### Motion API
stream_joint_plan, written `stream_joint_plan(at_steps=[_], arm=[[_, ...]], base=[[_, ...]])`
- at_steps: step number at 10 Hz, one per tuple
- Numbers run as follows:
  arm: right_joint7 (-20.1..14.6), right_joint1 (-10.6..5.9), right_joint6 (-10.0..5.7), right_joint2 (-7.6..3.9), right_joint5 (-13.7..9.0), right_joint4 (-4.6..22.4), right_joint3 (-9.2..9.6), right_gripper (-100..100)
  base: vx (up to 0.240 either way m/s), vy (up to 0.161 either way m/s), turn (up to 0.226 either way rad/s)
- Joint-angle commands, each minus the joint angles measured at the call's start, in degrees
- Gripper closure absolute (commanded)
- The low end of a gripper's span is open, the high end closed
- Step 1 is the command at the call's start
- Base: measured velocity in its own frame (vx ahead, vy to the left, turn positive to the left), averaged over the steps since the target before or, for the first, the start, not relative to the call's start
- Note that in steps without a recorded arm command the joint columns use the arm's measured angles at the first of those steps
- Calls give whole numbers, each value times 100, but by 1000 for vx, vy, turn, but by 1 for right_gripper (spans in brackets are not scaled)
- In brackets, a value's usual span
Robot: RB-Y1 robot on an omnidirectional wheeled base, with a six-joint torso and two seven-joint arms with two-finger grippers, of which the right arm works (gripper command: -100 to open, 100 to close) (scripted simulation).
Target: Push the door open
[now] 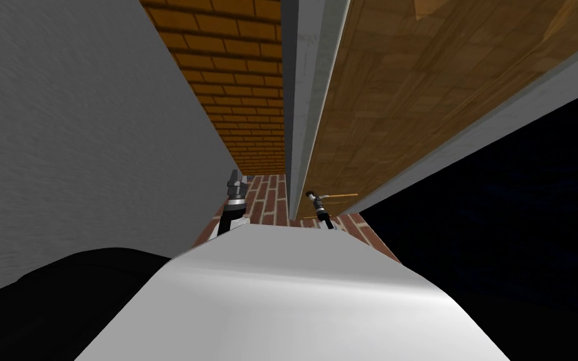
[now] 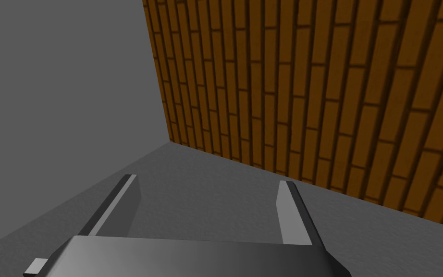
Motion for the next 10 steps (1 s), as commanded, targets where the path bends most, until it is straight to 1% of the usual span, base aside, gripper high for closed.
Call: stream_joint_plan(at_steps=[1, 6, 8, 10], arm=[[1, 10, 12, -1, 2, -17, 6, 100], [1, 10, 12, -1, 2, -17, 6, 100], [-18, -26, 29, 13, 20, 15, 116, 100], [-29, -62, 30, 19, 34, 30, 199, 100]], base=[[0, 0, 0], [-3, -3, 2], [-80, -141, 67], [-143, -144, 64]])
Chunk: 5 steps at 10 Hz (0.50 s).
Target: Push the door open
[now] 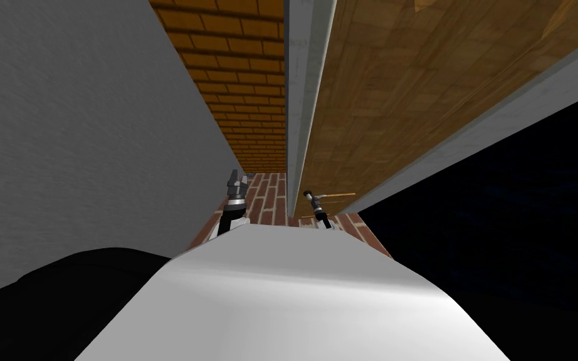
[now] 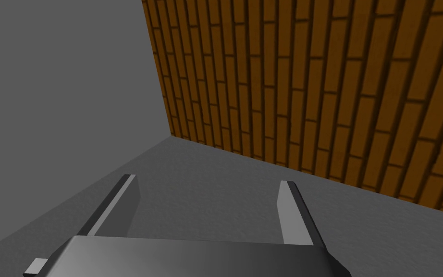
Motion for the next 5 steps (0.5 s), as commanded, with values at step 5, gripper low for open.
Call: stream_joint_plan(at_steps=[5], arm=[[-36, -139, 1, -22, 49, 67, 289, 100]], base=[[-153, -161, 68]])
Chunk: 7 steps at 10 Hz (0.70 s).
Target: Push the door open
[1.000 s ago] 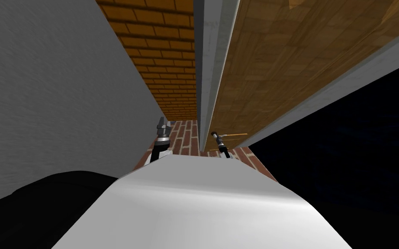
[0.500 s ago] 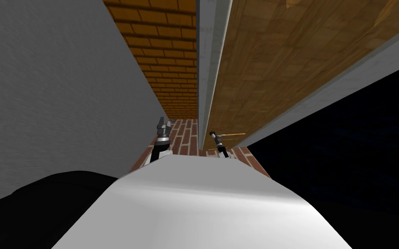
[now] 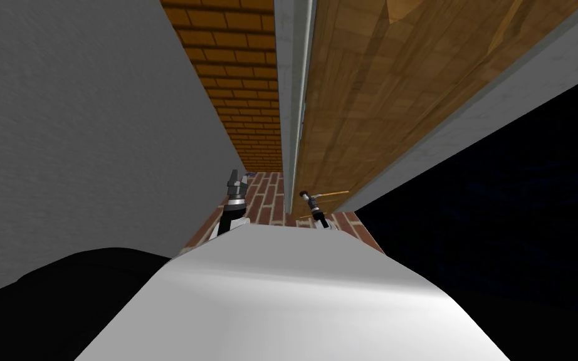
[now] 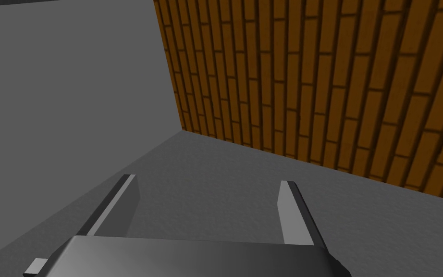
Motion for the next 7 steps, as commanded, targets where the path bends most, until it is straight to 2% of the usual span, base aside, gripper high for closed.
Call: stream_joint_plan(at_steps=[1, 3, 7], arm=[[-14, -58, 8, -57, 5, -51, 54, 100], [-31, -119, 10, -48, 29, -26, 193, 100], [-78, -283, 17, -23, 96, 43, 570, 100]], base=[[-107, -153, 77], [-160, -150, 85], [-164, -185, 97]])
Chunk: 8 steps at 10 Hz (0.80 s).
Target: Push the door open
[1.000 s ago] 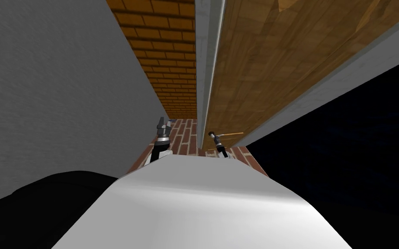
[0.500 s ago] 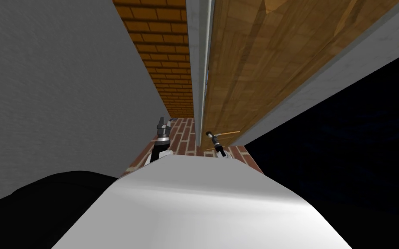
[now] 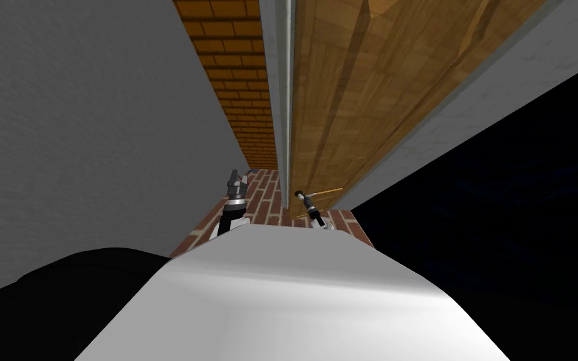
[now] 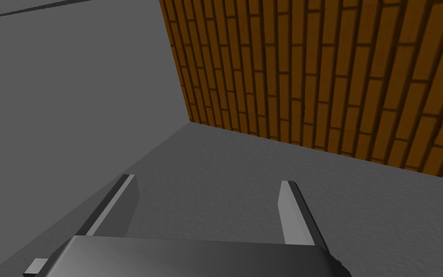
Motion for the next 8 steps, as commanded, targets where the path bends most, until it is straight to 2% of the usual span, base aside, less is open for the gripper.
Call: stream_joint_plan(at_steps=[1, 5, 8], arm=[[-17, -105, -35, -25, 14, 59, 98, 100], [-55, -238, -30, -5, 68, 115, 404, 100], [-75, -306, -27, 6, 95, 143, 559, 100]], base=[[-178, -157, 78], [-184, -180, 81], [-183, -181, 57]])
